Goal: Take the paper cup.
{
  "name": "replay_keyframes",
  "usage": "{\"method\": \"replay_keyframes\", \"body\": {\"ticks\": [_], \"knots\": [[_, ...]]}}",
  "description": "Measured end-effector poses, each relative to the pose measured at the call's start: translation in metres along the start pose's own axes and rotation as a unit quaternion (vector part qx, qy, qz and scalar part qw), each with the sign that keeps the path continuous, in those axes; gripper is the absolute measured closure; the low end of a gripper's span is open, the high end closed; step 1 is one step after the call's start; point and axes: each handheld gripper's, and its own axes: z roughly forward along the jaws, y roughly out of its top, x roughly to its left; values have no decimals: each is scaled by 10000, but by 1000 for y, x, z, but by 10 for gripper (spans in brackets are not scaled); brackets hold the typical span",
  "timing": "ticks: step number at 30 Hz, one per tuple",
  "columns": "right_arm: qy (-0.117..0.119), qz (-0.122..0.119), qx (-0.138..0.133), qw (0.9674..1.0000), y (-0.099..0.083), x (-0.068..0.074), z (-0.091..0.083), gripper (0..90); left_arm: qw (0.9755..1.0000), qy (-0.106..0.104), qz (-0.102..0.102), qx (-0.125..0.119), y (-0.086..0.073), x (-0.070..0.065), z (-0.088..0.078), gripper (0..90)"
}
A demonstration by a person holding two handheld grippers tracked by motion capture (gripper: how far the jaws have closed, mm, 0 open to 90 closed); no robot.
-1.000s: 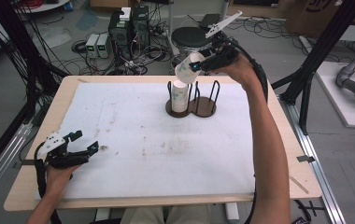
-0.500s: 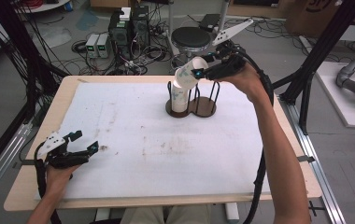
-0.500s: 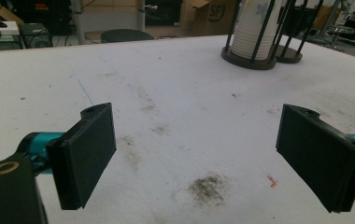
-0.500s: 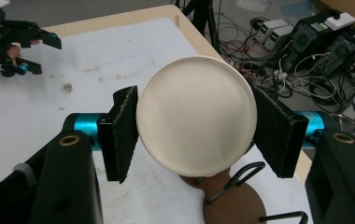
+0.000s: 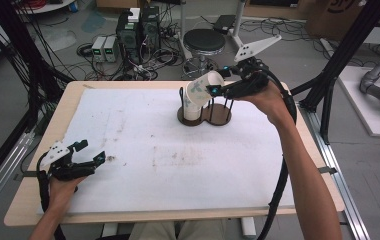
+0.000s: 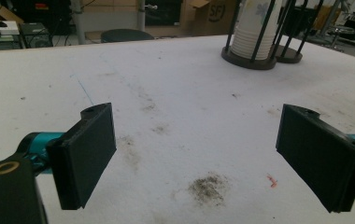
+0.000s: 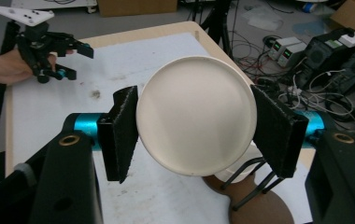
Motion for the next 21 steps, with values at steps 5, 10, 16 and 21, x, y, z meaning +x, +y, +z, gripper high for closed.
{"method": "replay_keyframes", "body": {"ticks": [5,10,16,21], "knots": [[149,-7,-144,9998,-6,7,-3,372,10000,2,-6,2,0,0,0,120],[313,-88,-305,9990,-11,14,-3,372,10000,-11,-3,5,0,0,0,120],[423,-155,-395,9982,-16,23,0,372,10000,-47,24,4,0,0,0,120],[508,-184,-449,9975,-22,31,6,372,10000,-66,-24,-11,0,1,0,120]]}}
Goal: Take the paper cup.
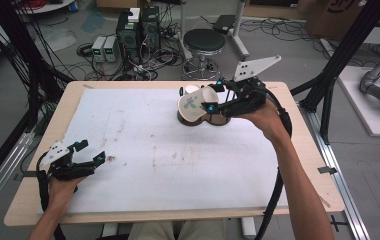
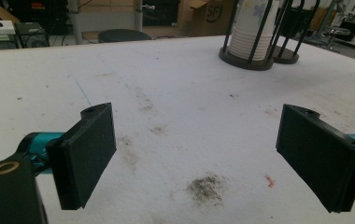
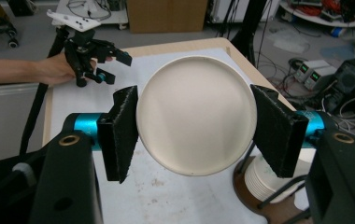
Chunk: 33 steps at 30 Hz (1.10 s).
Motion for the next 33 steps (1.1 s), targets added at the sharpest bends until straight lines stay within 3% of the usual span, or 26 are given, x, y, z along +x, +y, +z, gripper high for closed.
{"method": "replay_keyframes", "body": {"ticks": [16,33], "knots": [[218,39,-528,9984,-28,21,14,372,10000,-61,-20,-8,0,1,-1,120],[300,20,-895,9955,-64,46,32,371,10000,-74,-21,-16,0,1,-1,120]]}}
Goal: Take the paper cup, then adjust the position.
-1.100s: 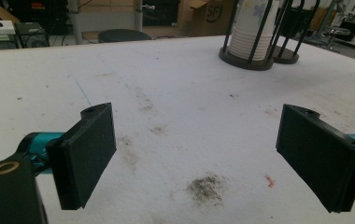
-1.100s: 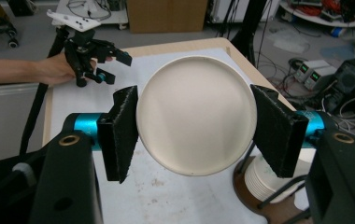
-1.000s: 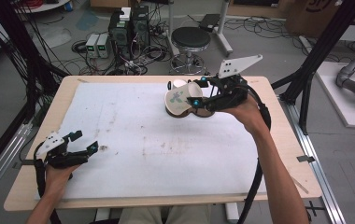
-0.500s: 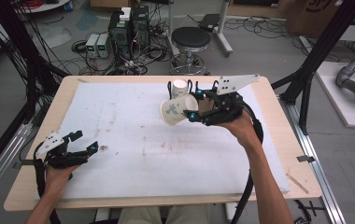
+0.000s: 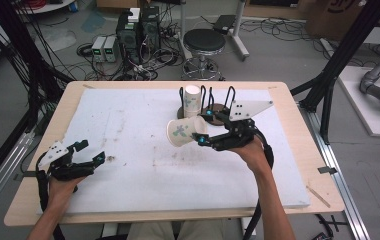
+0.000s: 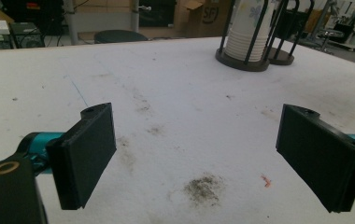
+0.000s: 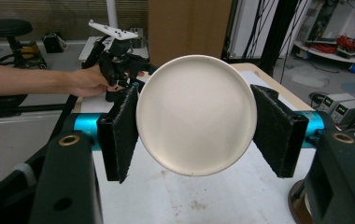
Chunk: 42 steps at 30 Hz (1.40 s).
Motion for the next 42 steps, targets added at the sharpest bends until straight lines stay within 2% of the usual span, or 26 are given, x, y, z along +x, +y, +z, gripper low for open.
{"method": "replay_keyframes", "body": {"ticks": [11,31,37,39,42], "knots": [[84,29,-120,9999,-10,3,8,371,10000,-3,-3,-11,0,0,0,120],[109,57,-135,9998,-11,0,12,371,10000,-23,-38,-20,0,1,0,117],[127,51,-142,9998,-11,0,12,371,10000,-52,28,1,0,0,0,112],[128,61,-140,9998,-11,0,12,371,9997,-29,201,94,2,-1,-1,106],[131,66,-144,9998,-12,0,12,371,9995,-196,227,-28,6,-1,-4,105]]}}
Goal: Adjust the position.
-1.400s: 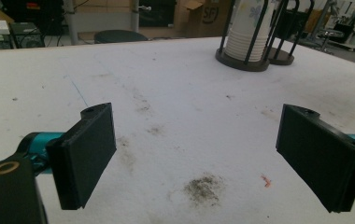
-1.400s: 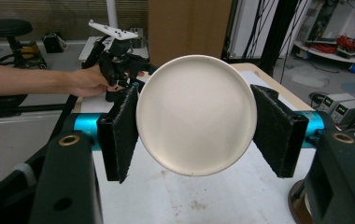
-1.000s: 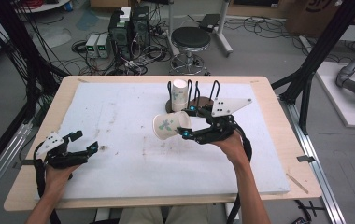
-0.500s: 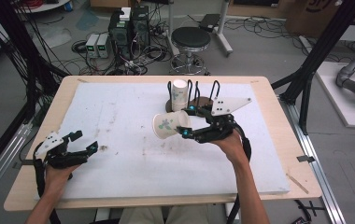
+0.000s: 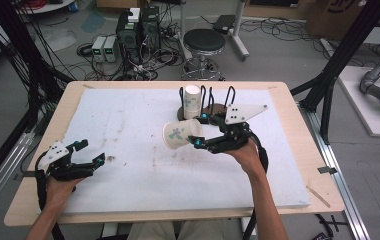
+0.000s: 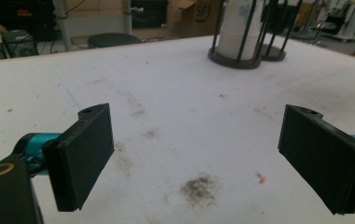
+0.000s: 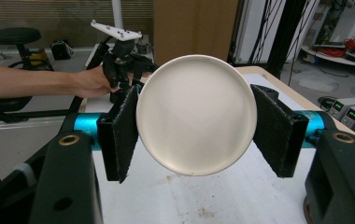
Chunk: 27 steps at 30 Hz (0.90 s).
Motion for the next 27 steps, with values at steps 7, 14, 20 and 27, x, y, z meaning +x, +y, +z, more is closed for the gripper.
{"method": "replay_keyframes", "body": {"ticks": [7,14,20,27], "knots": [[68,-27,-5,10000,0,0,1,371,9995,-306,23,-77,13,2,-3,105],[152,-10,-58,9999,1,0,2,371,9964,-837,69,-97,29,-1,0,105],[267,-6,-108,9996,2,0,6,371,9906,-1341,237,-129,52,-9,6,105],[336,-5,-118,9994,2,-1,9,371,9812,-1888,385,-127,70,-19,18,105]]}}
